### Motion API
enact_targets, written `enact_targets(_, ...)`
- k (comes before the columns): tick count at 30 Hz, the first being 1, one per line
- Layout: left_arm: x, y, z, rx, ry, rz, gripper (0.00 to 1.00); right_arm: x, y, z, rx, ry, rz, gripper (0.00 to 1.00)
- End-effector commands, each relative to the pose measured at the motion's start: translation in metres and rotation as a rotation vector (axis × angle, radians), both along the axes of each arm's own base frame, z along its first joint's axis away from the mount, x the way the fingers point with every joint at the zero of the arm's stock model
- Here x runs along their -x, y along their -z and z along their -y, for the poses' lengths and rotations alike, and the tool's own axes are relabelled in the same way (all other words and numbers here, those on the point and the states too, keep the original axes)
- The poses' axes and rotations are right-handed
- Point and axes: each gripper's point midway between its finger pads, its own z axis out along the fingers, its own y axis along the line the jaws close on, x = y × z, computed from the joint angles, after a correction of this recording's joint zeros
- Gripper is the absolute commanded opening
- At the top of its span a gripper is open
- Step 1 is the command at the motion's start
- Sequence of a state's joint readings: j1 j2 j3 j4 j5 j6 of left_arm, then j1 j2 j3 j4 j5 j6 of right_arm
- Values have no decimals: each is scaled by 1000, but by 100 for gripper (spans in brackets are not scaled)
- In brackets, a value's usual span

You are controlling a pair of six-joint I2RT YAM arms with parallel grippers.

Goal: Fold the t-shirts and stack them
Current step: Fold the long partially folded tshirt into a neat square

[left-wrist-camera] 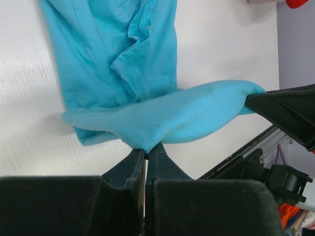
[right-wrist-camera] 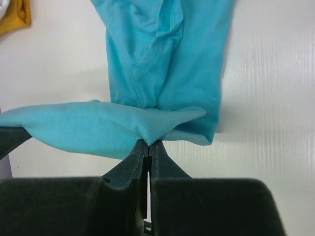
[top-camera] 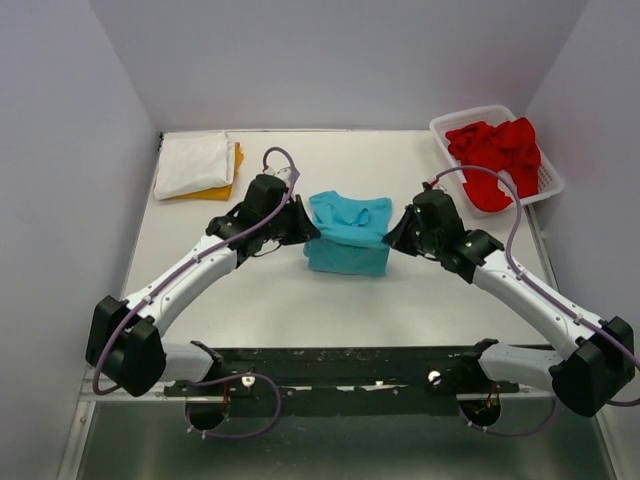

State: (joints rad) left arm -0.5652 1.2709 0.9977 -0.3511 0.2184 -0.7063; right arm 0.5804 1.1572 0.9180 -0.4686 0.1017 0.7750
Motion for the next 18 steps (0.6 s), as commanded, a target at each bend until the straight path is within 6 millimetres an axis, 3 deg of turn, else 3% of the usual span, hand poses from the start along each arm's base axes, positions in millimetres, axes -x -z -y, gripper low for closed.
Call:
enact_targets(1, -20, -19, 14, 54, 87, 34, 0, -36, -27, 5, -1, 54, 104, 1)
enact_targets(11, -65, -32, 15, 66, 99, 23, 0, -76, -37, 13, -72, 78, 124, 1)
enact_targets(18, -94, -21, 15, 73, 98, -8, 0, -102, -29, 11, -95, 74, 104, 1)
